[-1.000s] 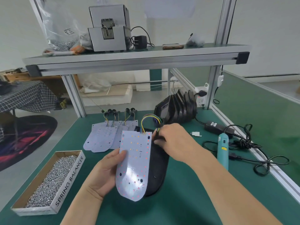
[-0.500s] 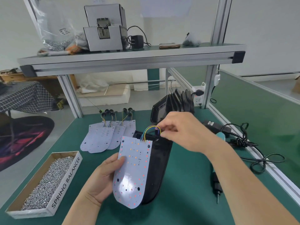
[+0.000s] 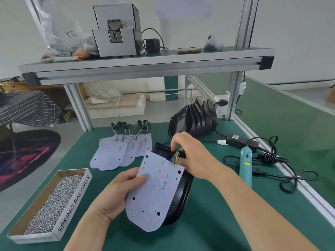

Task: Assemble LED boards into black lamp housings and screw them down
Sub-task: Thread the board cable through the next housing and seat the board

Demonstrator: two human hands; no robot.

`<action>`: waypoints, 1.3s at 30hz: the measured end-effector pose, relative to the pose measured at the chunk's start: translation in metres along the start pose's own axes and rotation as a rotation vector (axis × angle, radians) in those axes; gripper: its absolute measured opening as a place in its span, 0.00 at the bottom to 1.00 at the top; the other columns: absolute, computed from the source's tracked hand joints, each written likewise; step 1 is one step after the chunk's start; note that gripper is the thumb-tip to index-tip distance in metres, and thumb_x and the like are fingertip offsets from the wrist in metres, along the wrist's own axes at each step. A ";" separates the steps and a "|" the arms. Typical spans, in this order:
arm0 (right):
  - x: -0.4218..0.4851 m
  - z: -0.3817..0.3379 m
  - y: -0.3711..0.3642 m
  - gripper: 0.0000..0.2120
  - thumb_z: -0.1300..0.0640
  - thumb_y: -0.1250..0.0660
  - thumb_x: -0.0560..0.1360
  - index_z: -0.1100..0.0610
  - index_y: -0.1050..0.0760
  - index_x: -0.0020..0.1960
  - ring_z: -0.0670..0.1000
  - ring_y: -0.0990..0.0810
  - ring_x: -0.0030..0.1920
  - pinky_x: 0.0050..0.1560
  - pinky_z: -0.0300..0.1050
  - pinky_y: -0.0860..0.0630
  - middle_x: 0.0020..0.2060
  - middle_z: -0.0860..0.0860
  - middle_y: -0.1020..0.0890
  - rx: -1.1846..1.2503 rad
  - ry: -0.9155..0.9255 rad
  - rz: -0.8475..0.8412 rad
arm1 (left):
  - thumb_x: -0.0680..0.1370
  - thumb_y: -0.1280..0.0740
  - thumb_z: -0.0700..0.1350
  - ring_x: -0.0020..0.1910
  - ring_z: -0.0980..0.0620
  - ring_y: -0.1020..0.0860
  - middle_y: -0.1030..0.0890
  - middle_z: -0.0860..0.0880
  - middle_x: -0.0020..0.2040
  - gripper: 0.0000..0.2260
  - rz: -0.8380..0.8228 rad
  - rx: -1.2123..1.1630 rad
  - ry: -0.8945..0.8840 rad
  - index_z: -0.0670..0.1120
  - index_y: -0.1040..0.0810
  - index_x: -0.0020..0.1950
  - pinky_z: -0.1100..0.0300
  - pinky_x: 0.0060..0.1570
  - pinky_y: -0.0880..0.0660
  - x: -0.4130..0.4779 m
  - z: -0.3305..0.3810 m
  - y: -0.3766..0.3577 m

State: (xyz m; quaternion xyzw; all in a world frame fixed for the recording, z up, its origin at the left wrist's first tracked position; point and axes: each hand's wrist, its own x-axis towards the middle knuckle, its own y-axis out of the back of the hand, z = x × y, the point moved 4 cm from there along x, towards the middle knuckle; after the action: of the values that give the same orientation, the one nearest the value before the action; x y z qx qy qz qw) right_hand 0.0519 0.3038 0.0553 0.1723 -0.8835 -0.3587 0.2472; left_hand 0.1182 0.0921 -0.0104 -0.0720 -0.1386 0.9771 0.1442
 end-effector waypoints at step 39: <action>-0.013 0.039 -0.037 0.18 0.51 0.36 0.82 0.65 0.24 0.61 0.54 0.17 0.54 0.59 0.48 0.23 0.47 0.64 0.18 0.649 -0.500 0.000 | 0.71 0.26 0.47 0.49 0.41 0.15 0.16 0.37 0.57 0.23 0.075 -0.199 -0.025 0.38 0.19 0.62 0.51 0.47 0.18 0.014 -0.017 -0.011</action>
State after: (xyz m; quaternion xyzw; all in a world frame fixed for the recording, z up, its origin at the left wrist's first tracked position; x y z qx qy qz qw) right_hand 0.0452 0.3059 0.0002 0.1489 -0.9836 -0.0922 -0.0424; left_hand 0.1109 0.1110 -0.0248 -0.0787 -0.2340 0.9641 0.0978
